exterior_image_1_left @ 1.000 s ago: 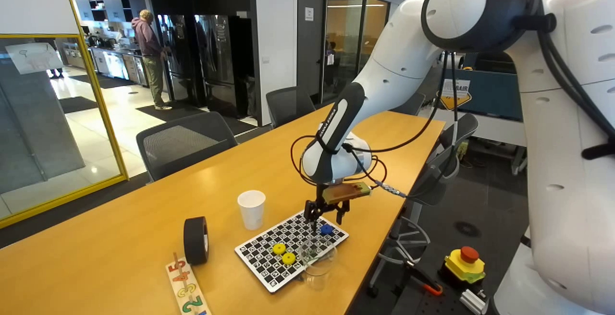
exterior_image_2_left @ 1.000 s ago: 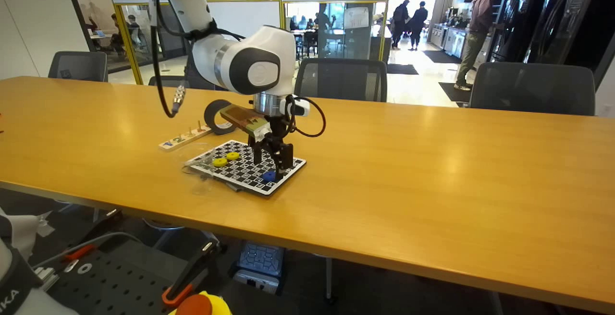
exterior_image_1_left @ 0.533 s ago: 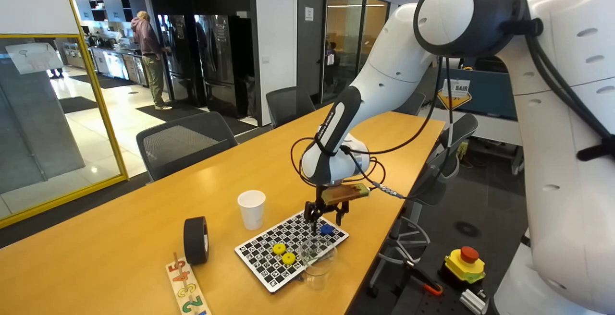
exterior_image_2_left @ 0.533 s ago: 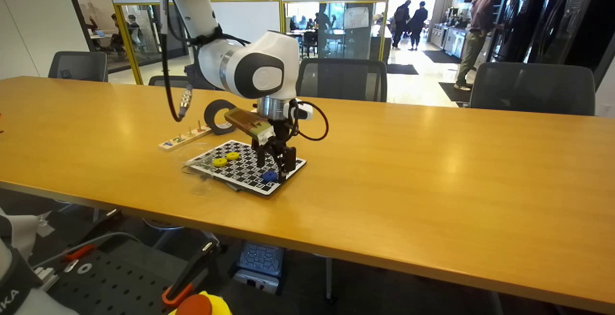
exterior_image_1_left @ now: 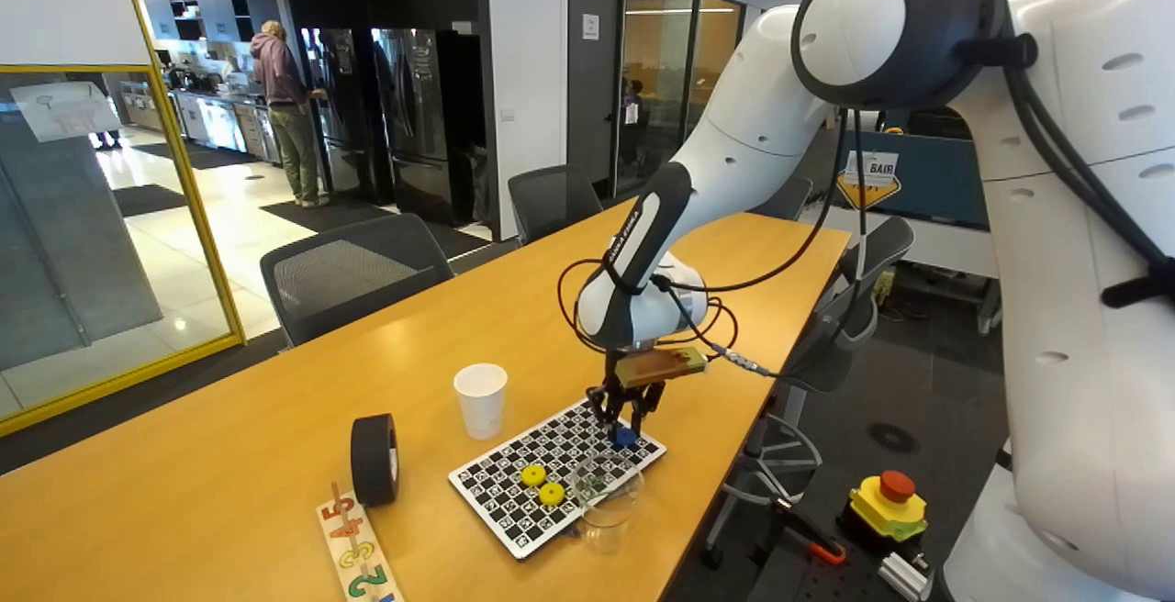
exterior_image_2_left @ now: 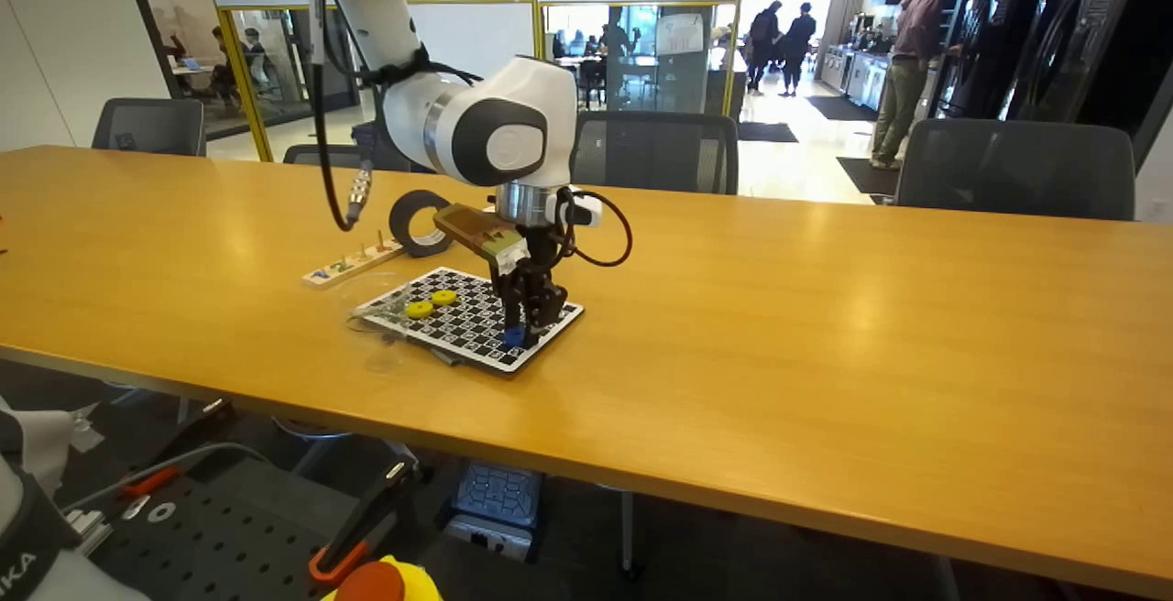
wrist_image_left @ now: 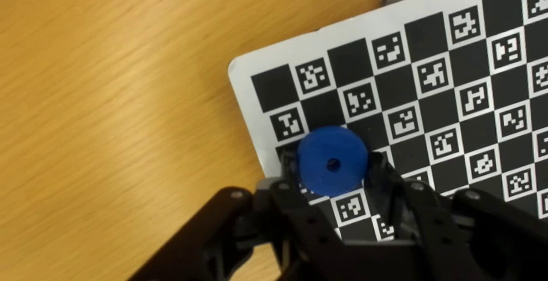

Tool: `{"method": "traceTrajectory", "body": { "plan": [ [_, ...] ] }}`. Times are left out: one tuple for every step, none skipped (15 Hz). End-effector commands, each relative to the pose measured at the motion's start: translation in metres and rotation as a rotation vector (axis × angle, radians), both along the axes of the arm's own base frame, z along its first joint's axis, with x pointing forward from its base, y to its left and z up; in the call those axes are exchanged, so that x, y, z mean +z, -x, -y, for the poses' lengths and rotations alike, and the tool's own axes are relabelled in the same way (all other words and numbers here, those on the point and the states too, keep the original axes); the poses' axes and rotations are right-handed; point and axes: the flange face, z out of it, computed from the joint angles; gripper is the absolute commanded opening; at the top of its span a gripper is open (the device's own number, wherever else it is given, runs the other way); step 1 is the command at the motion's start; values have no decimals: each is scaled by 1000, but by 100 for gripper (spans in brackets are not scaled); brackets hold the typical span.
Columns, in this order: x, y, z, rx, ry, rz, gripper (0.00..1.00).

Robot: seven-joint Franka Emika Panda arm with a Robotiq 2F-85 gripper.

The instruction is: Put the round blue block in the white cup then put the two round yellow blocks in the clear cup

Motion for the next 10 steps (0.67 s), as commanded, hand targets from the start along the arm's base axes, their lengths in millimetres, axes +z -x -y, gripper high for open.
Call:
{"method": "traceTrajectory", "body": {
  "plan": [
    [4, -4, -1, -10, 4, 5, 20],
    [5, -4, -2, -9, 8, 3, 20],
    [7, -5, -3, -9, 14, 6, 20],
    [13, -8, -7, -5, 25, 11, 20],
    [19, -11, -10, 2, 33, 19, 20],
    [28, -17, -15, 12, 42, 36, 20],
    [38, -23, -20, 26, 46, 57, 21],
    [48, -30, -25, 39, 49, 79, 21],
    [61, -39, -32, 55, 50, 109, 21],
    [70, -49, -39, 69, 52, 133, 21]
  ]
}}
